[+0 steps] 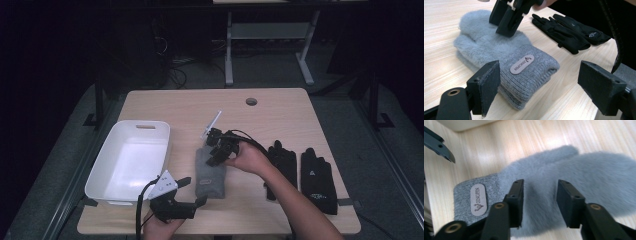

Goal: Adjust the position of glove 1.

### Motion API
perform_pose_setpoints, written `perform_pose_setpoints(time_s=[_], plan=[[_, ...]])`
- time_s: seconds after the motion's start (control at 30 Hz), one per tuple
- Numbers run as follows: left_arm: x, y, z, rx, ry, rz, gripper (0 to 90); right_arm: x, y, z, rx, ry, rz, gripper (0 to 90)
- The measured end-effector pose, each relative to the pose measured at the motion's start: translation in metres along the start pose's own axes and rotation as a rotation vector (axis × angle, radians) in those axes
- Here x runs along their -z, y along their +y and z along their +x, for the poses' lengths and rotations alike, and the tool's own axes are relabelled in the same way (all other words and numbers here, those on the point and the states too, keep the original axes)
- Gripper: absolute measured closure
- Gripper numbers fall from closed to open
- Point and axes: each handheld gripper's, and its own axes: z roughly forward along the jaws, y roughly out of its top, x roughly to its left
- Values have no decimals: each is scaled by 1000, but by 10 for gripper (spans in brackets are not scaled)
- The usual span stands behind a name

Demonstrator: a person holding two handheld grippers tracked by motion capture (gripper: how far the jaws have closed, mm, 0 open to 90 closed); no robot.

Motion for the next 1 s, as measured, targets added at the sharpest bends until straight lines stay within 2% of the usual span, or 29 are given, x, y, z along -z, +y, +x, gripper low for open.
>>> perform_pose_setpoints(time_s=[0.07, 0.2, 0.4, 0.47, 0.67, 0.8, 1.0], plan=[[-1, 0, 0, 5, 1, 6, 181, 5, -4, -4, -17, -13, -23, 485], [-3, 0, 0, 9, -1, 7, 182, 15, -14, -18, -88, -22, -71, 404], [-5, 0, 1, 12, -4, 15, 182, 19, -31, -34, -178, -44, -114, 339], [-5, 0, 0, 12, -7, 15, 182, 17, -36, -39, -203, -52, -114, 317], [-7, 0, -1, 11, -14, 19, 182, 9, -46, -56, -281, -36, -137, 290], [-7, 0, 0, 9, -14, 18, 183, 3, -47, -69, -340, -26, -176, 289], [-8, 1, 0, 7, -16, 19, 183, -10, -45, -82, -402, -25, -188, 287]])
